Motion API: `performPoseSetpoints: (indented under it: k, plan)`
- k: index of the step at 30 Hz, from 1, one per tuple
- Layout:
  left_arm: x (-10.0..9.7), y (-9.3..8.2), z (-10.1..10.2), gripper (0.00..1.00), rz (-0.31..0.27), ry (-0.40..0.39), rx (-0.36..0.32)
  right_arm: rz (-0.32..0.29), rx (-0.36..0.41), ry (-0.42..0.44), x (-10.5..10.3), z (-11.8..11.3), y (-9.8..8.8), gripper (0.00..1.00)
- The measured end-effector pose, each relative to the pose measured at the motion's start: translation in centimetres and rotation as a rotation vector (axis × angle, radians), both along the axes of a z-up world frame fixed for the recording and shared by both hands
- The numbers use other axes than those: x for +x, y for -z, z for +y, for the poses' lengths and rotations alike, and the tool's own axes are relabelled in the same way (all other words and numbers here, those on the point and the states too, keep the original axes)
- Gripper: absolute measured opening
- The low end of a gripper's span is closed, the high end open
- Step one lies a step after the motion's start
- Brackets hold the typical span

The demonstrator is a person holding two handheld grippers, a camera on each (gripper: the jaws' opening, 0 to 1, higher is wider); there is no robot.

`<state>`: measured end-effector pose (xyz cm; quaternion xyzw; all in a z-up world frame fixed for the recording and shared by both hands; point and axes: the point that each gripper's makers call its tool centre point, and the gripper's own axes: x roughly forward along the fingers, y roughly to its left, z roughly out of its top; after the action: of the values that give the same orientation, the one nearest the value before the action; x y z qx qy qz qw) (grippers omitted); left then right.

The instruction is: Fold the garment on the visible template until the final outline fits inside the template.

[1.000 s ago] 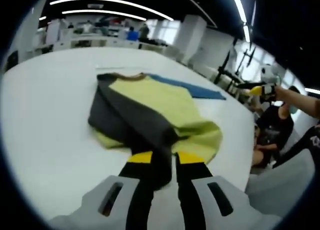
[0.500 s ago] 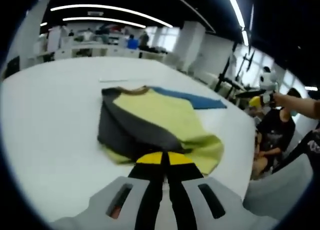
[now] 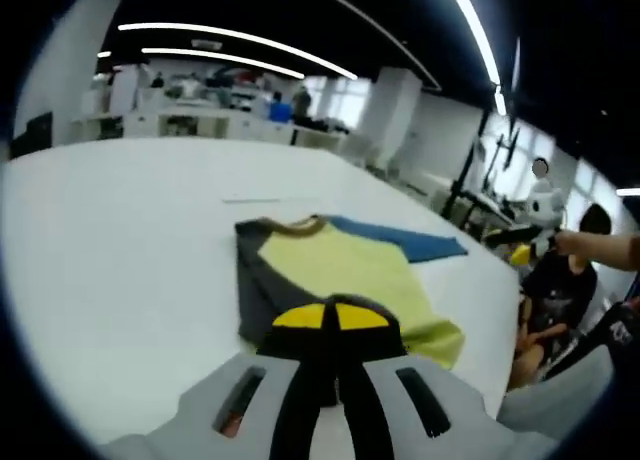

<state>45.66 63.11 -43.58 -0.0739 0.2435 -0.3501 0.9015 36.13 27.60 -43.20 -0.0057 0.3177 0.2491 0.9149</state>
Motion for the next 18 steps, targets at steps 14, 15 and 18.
performPoseSetpoints:
  k: [14, 15, 18]
  plan:
    - [2.5, 2.0, -1.4, 0.00, 0.044, 0.004, 0.016, 0.017, 0.002, 0.038, -0.8, -1.1, 0.6, 0.91]
    - [2.6, 2.1, -1.6, 0.00, 0.048, 0.009, 0.018, 0.019, 0.001, 0.040, -0.8, -1.1, 0.7, 0.91]
    - [2.7, 2.9, -2.3, 0.00, 0.062, 0.027, 0.025, 0.024, 0.001, 0.044, -0.9, -1.2, 0.9, 0.91]
